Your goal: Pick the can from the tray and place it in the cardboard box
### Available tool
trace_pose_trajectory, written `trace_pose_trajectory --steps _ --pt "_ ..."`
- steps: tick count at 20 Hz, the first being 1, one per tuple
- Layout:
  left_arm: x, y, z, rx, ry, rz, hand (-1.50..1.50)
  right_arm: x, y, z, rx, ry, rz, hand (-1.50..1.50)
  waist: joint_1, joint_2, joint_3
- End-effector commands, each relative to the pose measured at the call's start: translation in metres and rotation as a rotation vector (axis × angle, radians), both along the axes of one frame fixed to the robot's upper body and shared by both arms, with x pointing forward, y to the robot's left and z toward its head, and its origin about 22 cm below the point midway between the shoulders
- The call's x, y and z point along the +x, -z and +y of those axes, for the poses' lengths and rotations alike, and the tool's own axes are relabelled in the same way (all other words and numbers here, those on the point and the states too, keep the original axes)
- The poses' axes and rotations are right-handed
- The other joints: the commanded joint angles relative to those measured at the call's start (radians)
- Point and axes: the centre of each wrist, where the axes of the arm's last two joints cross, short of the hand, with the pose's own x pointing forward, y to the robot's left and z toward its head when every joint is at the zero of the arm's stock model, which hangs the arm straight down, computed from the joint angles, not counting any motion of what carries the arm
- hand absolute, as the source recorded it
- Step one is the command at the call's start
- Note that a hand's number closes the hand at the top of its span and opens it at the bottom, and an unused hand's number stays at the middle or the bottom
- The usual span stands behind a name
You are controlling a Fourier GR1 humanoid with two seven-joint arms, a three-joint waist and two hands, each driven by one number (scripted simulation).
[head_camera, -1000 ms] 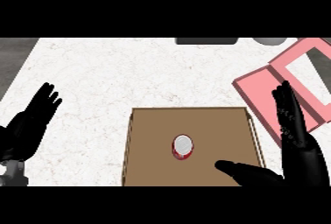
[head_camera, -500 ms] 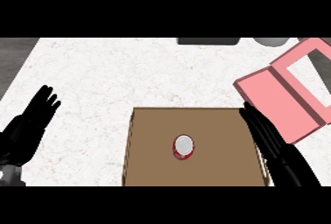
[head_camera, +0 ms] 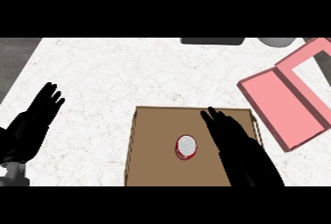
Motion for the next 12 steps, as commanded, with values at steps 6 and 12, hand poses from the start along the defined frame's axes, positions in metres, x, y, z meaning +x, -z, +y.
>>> trace_pose_trajectory --steps 6,12 --pt "0.006 0.005 0.003 -0.011 -0.023 -0.002 0.0 0.015 -0.013 0.048 -0.079 0.07 0.211 -1.5 -0.023 0.0 0.003" --pt "-0.011 0.004 -0.001 -0.019 -0.024 -0.003 0.0 0.028 0.008 0.047 -0.128 0.079 0.274 -1.5 -0.016 -0.002 0.005"
